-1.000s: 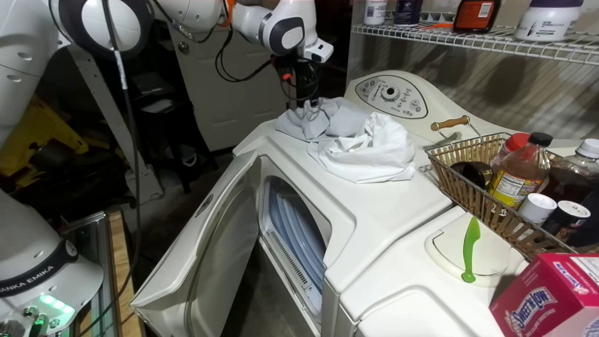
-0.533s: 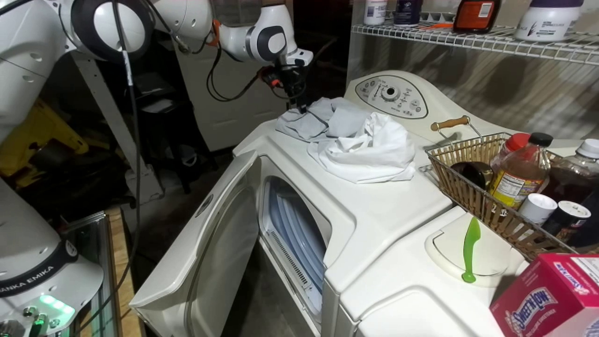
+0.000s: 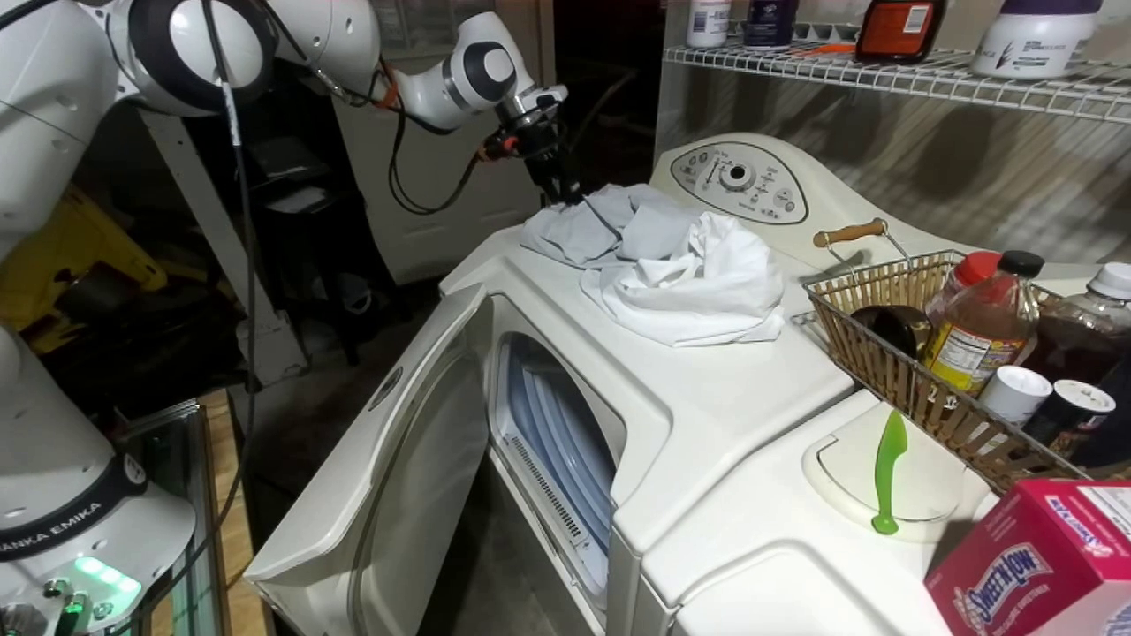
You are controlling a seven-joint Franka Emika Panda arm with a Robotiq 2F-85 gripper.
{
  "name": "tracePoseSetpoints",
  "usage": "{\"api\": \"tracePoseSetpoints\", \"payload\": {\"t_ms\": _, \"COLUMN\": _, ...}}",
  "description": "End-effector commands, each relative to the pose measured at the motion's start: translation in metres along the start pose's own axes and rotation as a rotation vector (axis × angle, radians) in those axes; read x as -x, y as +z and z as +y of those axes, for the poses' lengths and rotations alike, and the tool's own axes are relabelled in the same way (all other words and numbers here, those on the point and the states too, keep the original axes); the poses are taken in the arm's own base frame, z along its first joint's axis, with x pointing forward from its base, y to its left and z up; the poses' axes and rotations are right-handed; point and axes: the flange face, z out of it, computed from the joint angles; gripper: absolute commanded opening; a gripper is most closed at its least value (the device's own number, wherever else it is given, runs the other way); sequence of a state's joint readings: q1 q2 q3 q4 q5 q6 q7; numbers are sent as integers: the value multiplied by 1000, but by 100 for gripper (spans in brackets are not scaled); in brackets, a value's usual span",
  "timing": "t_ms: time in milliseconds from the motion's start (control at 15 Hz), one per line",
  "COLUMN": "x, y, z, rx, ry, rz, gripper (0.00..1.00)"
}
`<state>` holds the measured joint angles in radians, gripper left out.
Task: Put the grey cloth into the washing machine
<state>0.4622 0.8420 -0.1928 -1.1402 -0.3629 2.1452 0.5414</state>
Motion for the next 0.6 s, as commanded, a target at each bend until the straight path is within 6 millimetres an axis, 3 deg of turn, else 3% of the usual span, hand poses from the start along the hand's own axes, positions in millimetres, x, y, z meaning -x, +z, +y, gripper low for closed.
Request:
{"api": "tracePoseSetpoints", "payload": {"t_ms": 0, "x": 6, "y": -43, "z": 1, "rx": 103, "ry": -139, "rz": -2, "gripper": 100}}
{"api": "tracePoseSetpoints", "payload": {"t_ms": 200, "x": 17, "y": -63, "z": -10, "rx": 128, "ry": -281, "rz": -27, "gripper": 100}}
{"api": "tracePoseSetpoints", "payload": {"t_ms": 533, "x": 22, "y": -52, "z": -38, "rx": 122, "ry": -396, "rz": 13, "gripper": 100}}
